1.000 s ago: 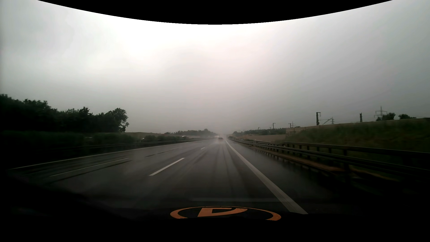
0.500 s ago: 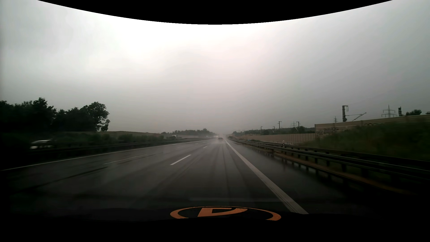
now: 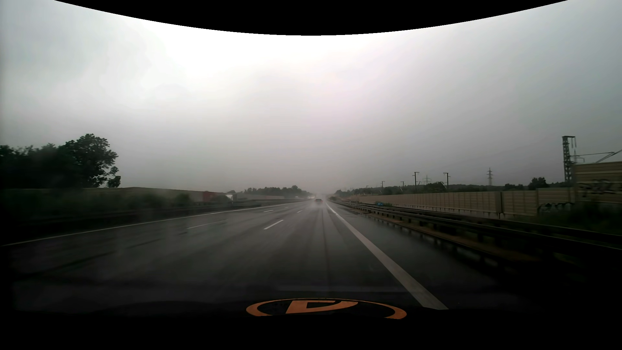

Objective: Follow the waypoints while adhering to traffic rules and regulations

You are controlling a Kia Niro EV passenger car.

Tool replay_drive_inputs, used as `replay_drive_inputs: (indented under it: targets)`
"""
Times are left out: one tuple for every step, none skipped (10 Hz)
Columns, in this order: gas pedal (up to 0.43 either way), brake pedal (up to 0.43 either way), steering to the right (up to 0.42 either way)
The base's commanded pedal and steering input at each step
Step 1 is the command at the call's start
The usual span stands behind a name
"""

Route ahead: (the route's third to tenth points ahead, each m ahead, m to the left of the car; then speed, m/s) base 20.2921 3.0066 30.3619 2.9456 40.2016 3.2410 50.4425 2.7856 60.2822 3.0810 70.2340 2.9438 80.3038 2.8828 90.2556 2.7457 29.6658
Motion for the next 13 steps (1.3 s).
replay_drive_inputs:
  targets:
    - [0.248, 0.000, 0.000]
    - [0.248, 0.000, 0.000]
    - [0.248, 0.000, 0.000]
    - [0.248, 0.000, 0.000]
    - [0.248, 0.000, 0.000]
    - [0.248, 0.000, 0.000]
    - [0.248, 0.000, 0.000]
    - [0.248, 0.000, 0.000]
    - [0.248, 0.000, 0.000]
    - [0.260, 0.000, 0.000]
    - [0.268, 0.000, 0.000]
    - [0.268, 0.000, -0.001]
    - [0.268, 0.000, -0.002]
